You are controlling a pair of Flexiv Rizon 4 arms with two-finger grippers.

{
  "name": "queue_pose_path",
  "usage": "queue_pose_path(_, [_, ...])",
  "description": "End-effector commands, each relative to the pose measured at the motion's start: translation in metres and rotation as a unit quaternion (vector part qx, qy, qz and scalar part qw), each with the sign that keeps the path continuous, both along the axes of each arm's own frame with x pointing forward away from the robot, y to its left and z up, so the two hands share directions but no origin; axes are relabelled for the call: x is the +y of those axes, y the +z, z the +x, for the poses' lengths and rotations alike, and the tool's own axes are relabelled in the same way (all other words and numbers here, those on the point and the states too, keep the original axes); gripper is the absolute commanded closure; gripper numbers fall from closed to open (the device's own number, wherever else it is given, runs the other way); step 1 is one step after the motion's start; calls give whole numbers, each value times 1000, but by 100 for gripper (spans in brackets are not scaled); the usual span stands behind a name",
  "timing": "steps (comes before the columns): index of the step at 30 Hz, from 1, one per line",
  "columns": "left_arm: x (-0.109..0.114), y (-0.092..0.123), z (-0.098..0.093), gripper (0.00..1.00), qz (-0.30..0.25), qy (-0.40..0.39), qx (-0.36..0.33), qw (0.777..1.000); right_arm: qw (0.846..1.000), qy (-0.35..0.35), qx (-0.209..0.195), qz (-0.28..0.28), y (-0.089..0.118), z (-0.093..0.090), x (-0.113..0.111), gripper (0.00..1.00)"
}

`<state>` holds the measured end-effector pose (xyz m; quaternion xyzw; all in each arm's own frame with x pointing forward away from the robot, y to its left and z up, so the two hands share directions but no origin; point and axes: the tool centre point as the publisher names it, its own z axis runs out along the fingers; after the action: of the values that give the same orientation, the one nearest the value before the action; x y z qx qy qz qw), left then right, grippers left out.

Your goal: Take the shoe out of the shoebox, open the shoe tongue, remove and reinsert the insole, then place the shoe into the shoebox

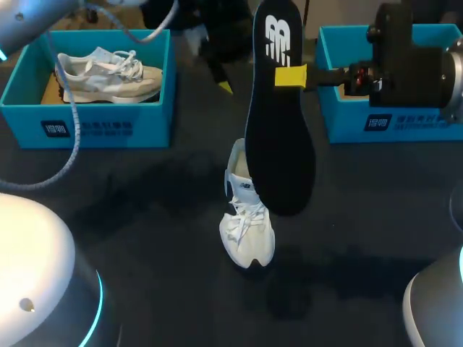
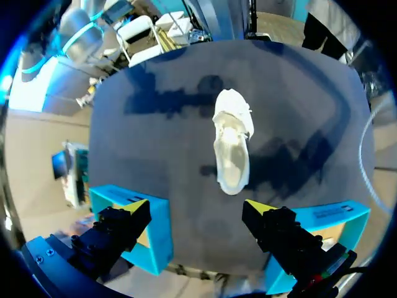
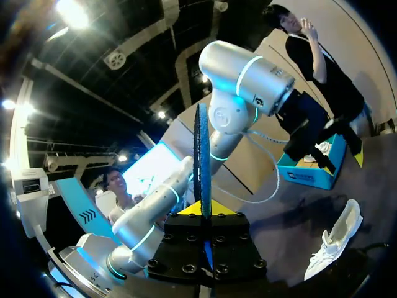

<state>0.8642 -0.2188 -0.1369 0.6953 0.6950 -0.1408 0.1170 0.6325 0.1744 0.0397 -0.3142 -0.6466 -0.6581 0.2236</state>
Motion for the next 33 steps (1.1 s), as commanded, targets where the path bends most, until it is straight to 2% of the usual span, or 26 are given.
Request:
queue_pose_path(1, [3, -2, 10, 0, -109, -8, 9, 994, 1000, 0, 0, 0, 0, 1, 3, 100])
queue_pose_path(17, [7, -7, 7, 0, -116, 6, 5, 993, 1000, 0, 0, 0, 0, 1, 3, 100])
queue_pose_path(18, [7, -8, 6, 0, -126, 12, 9, 992, 1000, -11, 9, 15, 3, 8, 3, 100])
queue_pose_path(20, [9, -7, 3, 0, -164, 21, 10, 986, 998, -18, -4, 56, 15, 22, 4, 100])
queue_pose_path(22, [11, -7, 3, 0, -206, 31, 2, 978, 998, -8, -3, 67, 25, 33, 4, 100])
queue_pose_path(25, [15, -4, 1, 0, -270, 39, 28, 962, 996, 0, 3, 93, 35, 48, 2, 100])
queue_pose_path(27, [17, 0, 1, 0, -295, 36, 30, 954, 995, 6, 17, 100, 42, 55, 0, 100])
queue_pose_path(29, [20, 5, 1, 0, -312, 31, 15, 949, 993, 12, 55, 99, 41, 63, -2, 100])
queue_pose_path(33, [24, 16, -1, 0, -369, 17, 9, 929, 985, 1, 140, 99, 20, 81, -13, 100])
